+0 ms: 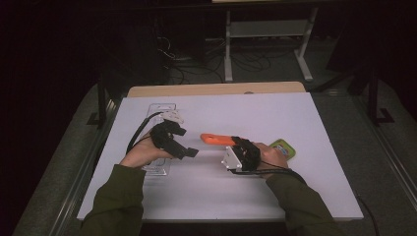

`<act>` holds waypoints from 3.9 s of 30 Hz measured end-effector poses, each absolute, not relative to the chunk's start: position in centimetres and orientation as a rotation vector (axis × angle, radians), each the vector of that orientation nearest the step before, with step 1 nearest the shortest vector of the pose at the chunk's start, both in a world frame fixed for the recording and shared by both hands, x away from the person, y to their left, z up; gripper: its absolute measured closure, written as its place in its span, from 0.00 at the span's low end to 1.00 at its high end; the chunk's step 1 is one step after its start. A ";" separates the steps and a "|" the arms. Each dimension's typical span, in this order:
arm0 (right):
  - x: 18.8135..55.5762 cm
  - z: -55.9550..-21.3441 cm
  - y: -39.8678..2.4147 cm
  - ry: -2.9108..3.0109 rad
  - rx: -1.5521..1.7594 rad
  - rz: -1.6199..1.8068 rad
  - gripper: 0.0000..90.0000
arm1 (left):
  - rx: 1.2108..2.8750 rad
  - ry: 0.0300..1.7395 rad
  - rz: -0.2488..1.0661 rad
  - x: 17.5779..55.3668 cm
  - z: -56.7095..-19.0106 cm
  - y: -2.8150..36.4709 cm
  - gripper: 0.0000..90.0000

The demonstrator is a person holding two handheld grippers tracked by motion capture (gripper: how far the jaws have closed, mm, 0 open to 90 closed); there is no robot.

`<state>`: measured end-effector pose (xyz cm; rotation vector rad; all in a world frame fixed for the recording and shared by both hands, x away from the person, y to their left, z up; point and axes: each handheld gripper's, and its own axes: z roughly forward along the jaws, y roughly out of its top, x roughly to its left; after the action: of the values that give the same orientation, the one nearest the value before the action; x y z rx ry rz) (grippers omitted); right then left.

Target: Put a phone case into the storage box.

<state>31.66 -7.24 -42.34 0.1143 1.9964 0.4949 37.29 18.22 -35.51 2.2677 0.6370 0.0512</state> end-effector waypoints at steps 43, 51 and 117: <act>34.5 -40.1 -10.4 2.212 0.976 1.131 0.89 | 2.174 0.686 0.135 37.5 -35.5 17.6 0.01; 34.9 -40.1 -10.9 2.197 1.146 1.255 0.89 | 2.105 0.714 0.165 37.5 -35.3 17.5 0.01; 32.1 -39.9 -6.4 2.121 1.004 1.290 0.89 | 1.848 0.798 0.122 39.4 -35.7 12.9 0.00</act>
<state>32.11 -6.37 -39.90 1.0037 2.1208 1.2900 39.36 12.95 -35.66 1.8479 0.7982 0.1219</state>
